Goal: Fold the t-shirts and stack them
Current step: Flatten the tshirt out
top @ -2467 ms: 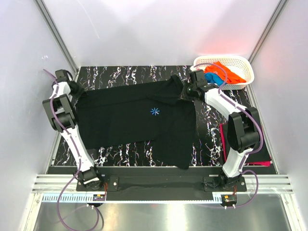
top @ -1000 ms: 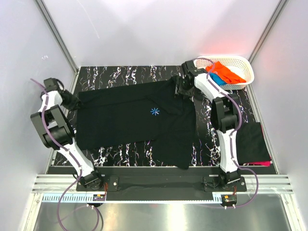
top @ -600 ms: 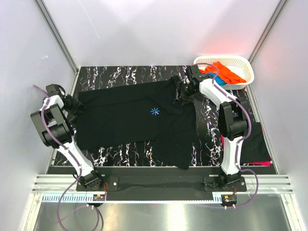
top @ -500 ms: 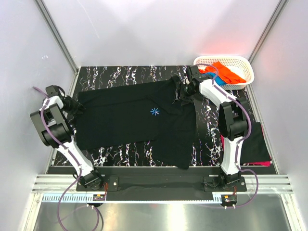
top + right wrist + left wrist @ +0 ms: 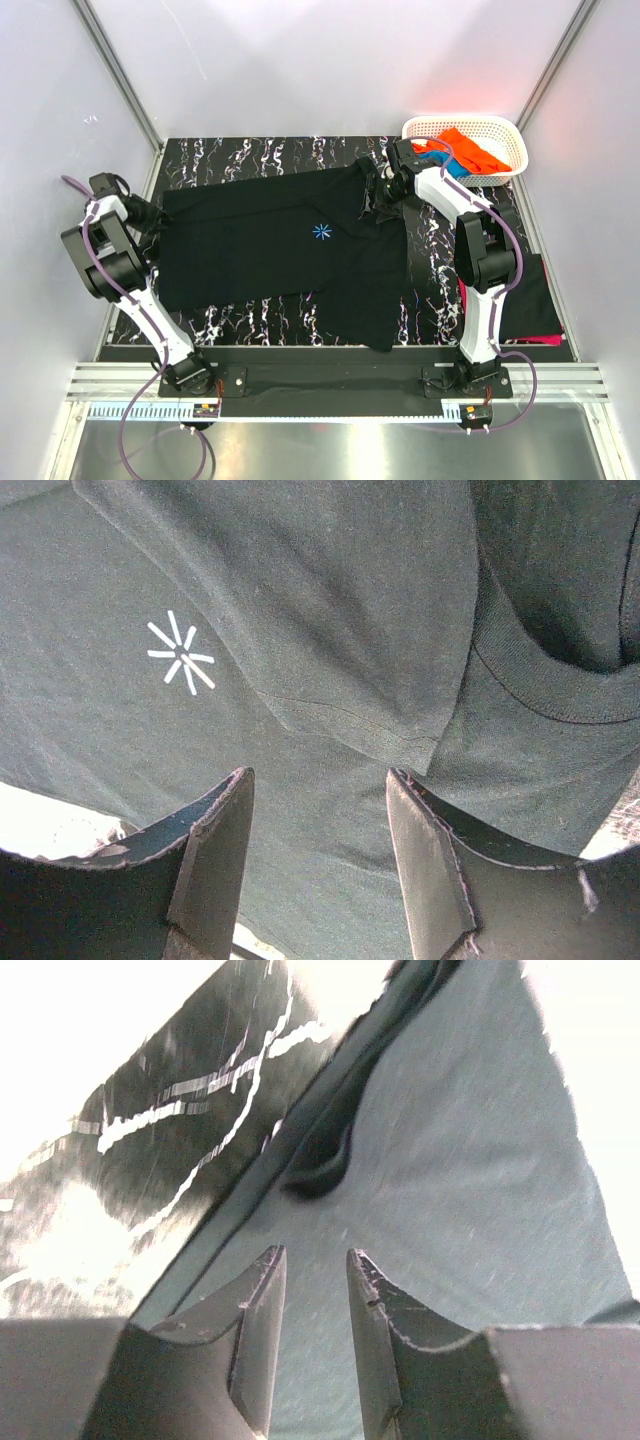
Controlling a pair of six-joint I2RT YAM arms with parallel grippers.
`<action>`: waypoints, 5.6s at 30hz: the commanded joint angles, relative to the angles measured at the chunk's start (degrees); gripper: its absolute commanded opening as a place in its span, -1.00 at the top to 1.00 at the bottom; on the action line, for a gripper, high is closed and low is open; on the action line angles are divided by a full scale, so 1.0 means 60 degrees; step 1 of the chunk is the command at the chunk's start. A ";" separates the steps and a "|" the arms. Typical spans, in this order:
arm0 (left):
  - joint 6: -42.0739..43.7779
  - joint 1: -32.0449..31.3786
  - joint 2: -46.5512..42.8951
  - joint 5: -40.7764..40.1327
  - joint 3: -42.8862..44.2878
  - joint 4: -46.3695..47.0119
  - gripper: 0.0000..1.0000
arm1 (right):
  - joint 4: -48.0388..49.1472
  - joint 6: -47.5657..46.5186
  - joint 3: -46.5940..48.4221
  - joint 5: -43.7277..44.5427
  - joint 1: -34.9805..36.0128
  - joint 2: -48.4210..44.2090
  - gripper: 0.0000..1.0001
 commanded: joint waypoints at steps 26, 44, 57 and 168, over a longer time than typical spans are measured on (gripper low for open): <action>-0.0437 0.0410 0.0502 -0.1073 0.0802 0.0205 0.33 | 0.0245 0.0142 0.0213 -0.0050 -0.0001 -0.0243 -0.24; -0.0306 0.0439 0.1279 -0.0985 0.1534 0.0278 0.46 | 0.0245 0.0259 0.0037 -0.0138 -0.0001 -0.0228 -0.22; -0.0144 0.0454 0.1660 -0.0941 0.2193 0.0322 0.70 | 0.0231 0.0361 0.0096 -0.0255 -0.0001 -0.0038 -0.19; 0.0060 0.0249 -0.1107 -0.1014 0.0642 0.2197 0.03 | 0.0743 0.0991 -0.1223 -0.1280 -0.0074 -0.0214 -0.07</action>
